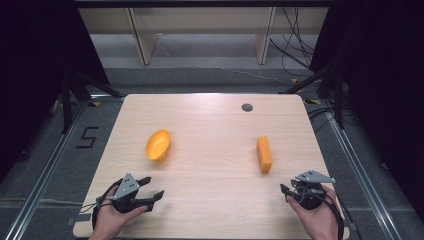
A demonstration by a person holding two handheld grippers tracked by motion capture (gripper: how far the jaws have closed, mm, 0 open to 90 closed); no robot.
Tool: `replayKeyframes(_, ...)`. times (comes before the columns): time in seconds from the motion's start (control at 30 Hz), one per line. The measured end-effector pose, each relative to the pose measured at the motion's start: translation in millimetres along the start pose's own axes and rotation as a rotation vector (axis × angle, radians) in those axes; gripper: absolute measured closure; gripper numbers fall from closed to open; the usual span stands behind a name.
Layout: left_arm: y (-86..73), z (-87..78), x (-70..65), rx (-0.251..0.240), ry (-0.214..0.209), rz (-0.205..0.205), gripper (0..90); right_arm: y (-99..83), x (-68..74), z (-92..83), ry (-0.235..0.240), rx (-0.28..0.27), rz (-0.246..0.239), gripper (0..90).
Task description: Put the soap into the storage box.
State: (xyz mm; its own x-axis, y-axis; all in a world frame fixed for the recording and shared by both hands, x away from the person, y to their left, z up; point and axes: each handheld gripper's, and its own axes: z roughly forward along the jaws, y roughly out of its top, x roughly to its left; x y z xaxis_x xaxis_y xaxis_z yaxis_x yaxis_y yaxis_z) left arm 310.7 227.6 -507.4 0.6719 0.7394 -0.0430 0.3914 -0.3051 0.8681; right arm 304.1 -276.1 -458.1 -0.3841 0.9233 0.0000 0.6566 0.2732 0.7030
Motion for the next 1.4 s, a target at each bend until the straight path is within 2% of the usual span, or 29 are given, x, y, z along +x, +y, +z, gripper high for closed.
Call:
replayKeyframes(0.1, -0.6, 0.6, -0.6, 0.011, -0.01, 0.004, 29.4, 8.0, 6.4, 2.0, -0.024, -0.008, 0.02, 54.9)
replayKeyframes(0.13, -1.0, 0.4, -0.6, 0.012, -0.008, 0.008, 29.5, 11.3, 6.6, 4.7, -0.04, -0.022, 0.004, 52.5)
replayKeyframes(0.17, -1.1, -0.8, -1.2, 0.024, -0.01, 0.006, 29.5, 18.5, 10.0, 9.6, -0.048, -0.006, 0.039, 46.7)
replayKeyframes(0.23, -0.8, -1.5, -0.7, 0.019, -0.013, 0.017, 29.5, 24.6, 11.1, 15.9, -0.056, -0.005, 0.039, 43.3)
replayKeyframes(0.27, -0.8, -1.5, -0.7, 0.019, -0.013, 0.017, 29.5, 26.9, 10.6, 18.8, -0.046, -0.003, 0.025, 42.0)
replayKeyframes(0.3, -0.9, -1.3, -0.6, 0.021, -0.017, 0.014, 29.5, 32.5, 12.2, 23.0, -0.029, 0.007, 0.033, 41.2)
replayKeyframes(0.33, -0.9, -1.3, -0.6, 0.021, -0.017, 0.014, 29.5, 32.5, 12.2, 23.0, -0.029, 0.007, 0.033, 41.2)
replayKeyframes(0.37, -1.4, -1.1, -0.9, 0.027, -0.018, -0.001, 29.5, 43.1, 15.3, 28.8, -0.033, -0.011, 0.038, 40.8)
replayKeyframes(0.47, -1.4, -1.5, 0.1, 0.027, -0.02, 0.011, 29.5, 54.0, 16.2, 33.8, -0.028, 0.009, 0.033, 38.1)
replayKeyframes(0.5, -1.6, -2.0, 0.2, 0.023, -0.025, -0.003, 29.5, 63.9, 17.8, 39.9, -0.028, 0.012, 0.053, 38.3)
replayKeyframes(0.57, -1.6, -2.3, 0.4, 0.018, -0.021, -0.004, 29.5, 67.2, 17.6, 44.1, -0.024, 0.01, 0.053, 38.3)
replayKeyframes(0.6, -1.9, -2.0, 0.2, 0.015, -0.023, -0.019, 29.5, 72.3, 16.7, 47.1, -0.037, 0.036, 0.021, 38.3)
replayKeyframes(0.63, -1.5, -2.2, 1.8, 0.021, -0.024, -0.004, 29.5, 76.6, 17.7, 51.2, -0.035, 0.042, 0.034, 38.3)
replayKeyframes(0.7, -2.3, -1.3, 1.0, 0.018, -0.023, -0.035, 29.5, 83.2, 18.1, 58.0, -0.059, 0.069, 0.021, 38.4)
replayKeyframes(0.73, -2.0, -1.3, 1.9, 0.015, -0.024, -0.022, 29.5, 86.2, 18.2, 61.7, -0.068, 0.099, 0.025, 39.2)
replayKeyframes(0.77, -2.0, -1.9, 1.7, 0.016, -0.018, -0.029, 29.5, 91.5, 18.5, 68.8, -0.076, 0.131, 0.04, 40.1)
replayKeyframes(0.83, -2.3, -1.6, 1.3, 0.014, -0.019, -0.043, 29.5, 95.3, 17.9, 75.9, -0.083, 0.15, 0.046, 41.0)
replayKeyframes(0.97, -2.6, -1.4, 1.8, 0.016, -0.02, -0.047, 29.5, 99.6, 17.2, 87.0, -0.087, 0.18, 0.053, 41.6)
replayKeyframes(1.0, -2.1, -2.1, 2.6, 0.013, -0.02, -0.026, 29.4, 100.5, 16.8, 90.4, -0.09, 0.192, 0.056, 41.9)
replayKeyframes(1.03, -2.0, -2.1, 2.8, 0.013, -0.02, -0.023, 29.4, 101.5, 15.9, 94.6, -0.087, 0.204, 0.064, 42.4)
replayKeyframes(1.07, -2.5, -1.2, 1.9, 0.018, -0.022, -0.044, 29.4, 102.2, 14.1, 99.2, -0.077, 0.215, 0.069, 43.8)
replayKeyframes(1.13, -2.2, -1.4, 2.2, 0.021, -0.017, -0.031, 29.5, 102.4, 13.1, 100.9, -0.081, 0.228, 0.067, 44.5)
replayKeyframes(1.2, -2.5, -1.9, 1.2, 0.014, -0.018, -0.046, 29.4, 103.8, 10.0, 106.3, -0.086, 0.258, 0.063, 47.9)
replayKeyframes(1.33, -3.0, -2.2, 1.8, 0.016, -0.022, -0.043, 29.5, 109.0, 6.5, 111.7, -0.075, 0.291, 0.069, 51.1)
replayKeyframes(1.37, -3.2, -1.9, 2.0, 0.022, -0.024, -0.05, 29.4, 112.4, 10.4, 112.2, -0.087, 0.337, 0.13, 51.3)
replayKeyframes(1.4, -2.7, -1.6, 2.7, 0.012, -0.028, -0.045, 29.4, 114.1, 7.8, 113.3, -0.087, 0.349, 0.094, 51.6)
